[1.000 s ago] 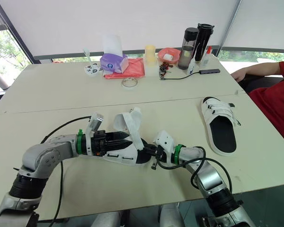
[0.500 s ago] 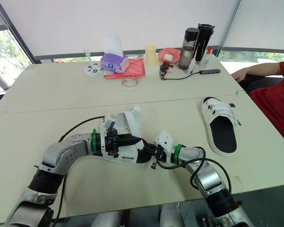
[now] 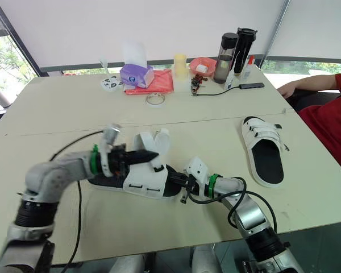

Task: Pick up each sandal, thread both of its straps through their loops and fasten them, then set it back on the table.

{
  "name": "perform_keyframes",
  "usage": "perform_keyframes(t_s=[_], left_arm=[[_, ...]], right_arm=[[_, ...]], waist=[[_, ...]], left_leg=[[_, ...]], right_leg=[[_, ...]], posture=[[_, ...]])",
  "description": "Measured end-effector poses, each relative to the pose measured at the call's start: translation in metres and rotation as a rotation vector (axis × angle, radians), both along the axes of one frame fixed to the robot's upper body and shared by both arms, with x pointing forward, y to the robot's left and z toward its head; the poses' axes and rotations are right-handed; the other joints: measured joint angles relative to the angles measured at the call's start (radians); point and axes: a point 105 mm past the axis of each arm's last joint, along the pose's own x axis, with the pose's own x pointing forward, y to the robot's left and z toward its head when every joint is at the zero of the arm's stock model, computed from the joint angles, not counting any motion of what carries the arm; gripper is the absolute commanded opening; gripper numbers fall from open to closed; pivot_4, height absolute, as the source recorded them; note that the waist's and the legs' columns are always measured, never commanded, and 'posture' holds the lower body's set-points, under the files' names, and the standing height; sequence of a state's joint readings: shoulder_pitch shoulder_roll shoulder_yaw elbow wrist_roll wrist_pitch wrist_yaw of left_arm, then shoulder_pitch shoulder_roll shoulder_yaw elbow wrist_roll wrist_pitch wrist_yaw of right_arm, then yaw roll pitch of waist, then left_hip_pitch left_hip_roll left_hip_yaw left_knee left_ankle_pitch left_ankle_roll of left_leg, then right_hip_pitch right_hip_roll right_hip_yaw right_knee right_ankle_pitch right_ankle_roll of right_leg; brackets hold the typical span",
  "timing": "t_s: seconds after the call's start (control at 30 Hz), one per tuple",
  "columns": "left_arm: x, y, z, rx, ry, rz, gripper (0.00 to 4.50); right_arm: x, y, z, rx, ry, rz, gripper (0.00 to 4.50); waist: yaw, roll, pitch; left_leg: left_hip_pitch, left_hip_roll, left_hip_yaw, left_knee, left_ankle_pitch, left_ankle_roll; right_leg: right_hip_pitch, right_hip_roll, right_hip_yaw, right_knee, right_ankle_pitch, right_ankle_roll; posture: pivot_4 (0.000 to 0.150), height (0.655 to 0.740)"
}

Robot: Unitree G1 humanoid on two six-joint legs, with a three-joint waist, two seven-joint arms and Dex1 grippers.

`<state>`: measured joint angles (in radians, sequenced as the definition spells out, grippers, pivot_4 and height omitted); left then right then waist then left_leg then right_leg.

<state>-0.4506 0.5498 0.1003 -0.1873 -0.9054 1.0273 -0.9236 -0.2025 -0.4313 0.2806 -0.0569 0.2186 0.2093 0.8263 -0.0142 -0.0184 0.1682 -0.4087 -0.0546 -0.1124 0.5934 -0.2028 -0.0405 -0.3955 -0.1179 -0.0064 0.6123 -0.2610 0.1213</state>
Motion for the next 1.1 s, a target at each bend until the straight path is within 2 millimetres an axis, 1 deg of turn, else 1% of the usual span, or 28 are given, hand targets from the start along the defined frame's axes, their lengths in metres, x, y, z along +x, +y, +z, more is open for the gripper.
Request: perform_keyframes(t_s=[0.13, 0.23, 0.3, 0.4, 0.53, 0.87, 1.1], left_arm=[[-0.005, 0.014, -0.007, 0.059, 0.024, -0.04, 0.06], [-0.009, 0.018, -0.014, 0.105, 0.015, -0.099, 0.06], [-0.008, 0.021, -0.022, 0.138, 0.017, -0.125, 0.06], [-0.006, 0.022, -0.028, 0.157, 0.032, -0.165, 0.06], [-0.004, 0.025, -0.027, 0.171, 0.026, -0.195, 0.06], [-0.007, 0.03, -0.025, 0.186, 0.028, -0.257, 0.06], [-0.012, 0.032, -0.027, 0.205, 0.045, -0.303, 0.06]], right_arm=[[0.001, 0.0, 0.0, -0.002, -0.003, 0.001, 0.0], [0.002, 0.001, 0.001, -0.004, -0.003, 0.004, 0.0], [0.002, 0.001, 0.001, -0.005, -0.005, 0.006, 0.0], [0.002, 0.001, 0.001, -0.004, -0.008, 0.007, 0.0], [0.001, 0.001, 0.0, -0.004, -0.004, 0.009, 0.0], [0.0, 0.001, -0.001, -0.002, -0.001, 0.007, 0.0], [0.0, 0.001, -0.001, -0.002, -0.001, 0.007, 0.0]], waist=[[-0.001, 0.0, 0.0], [-0.001, 0.0, 0.0], [-0.002, 0.0, 0.0], [-0.003, 0.0, 0.0], [-0.004, 0.0, 0.0], [-0.003, 0.0, 0.0], [-0.003, 0.0, 0.0]], left_leg=[[0.0, 0.0, 0.001, 0.0, 0.0, 0.0], [0.0, 0.0, 0.001, 0.0, 0.0, 0.0], [-0.001, 0.001, 0.001, 0.0, 0.0, 0.0], [-0.002, 0.001, 0.0, 0.0, 0.0, 0.0], [-0.003, 0.001, 0.001, -0.001, 0.0, 0.0], [-0.003, 0.001, 0.0, -0.002, 0.0, 0.0], [-0.003, 0.001, 0.0, -0.002, 0.0, 0.0]], right_leg=[[-0.001, 0.0, 0.0, -0.001, 0.0, 0.0], [-0.001, -0.001, 0.001, -0.001, 0.0, -0.001], [-0.002, -0.001, 0.001, -0.001, 0.0, -0.001], [-0.003, -0.001, 0.002, -0.002, 0.0, -0.001], [-0.004, -0.002, 0.002, -0.002, 0.0, -0.001], [-0.005, -0.002, 0.002, -0.002, 0.0, -0.001], [-0.006, -0.003, 0.002, -0.002, 0.0, -0.001]], posture=[[0.15, 0.74], [0.15, 0.74], [0.15, 0.74], [0.15, 0.74], [0.15, 0.74], [0.15, 0.74], [0.15, 0.74]])
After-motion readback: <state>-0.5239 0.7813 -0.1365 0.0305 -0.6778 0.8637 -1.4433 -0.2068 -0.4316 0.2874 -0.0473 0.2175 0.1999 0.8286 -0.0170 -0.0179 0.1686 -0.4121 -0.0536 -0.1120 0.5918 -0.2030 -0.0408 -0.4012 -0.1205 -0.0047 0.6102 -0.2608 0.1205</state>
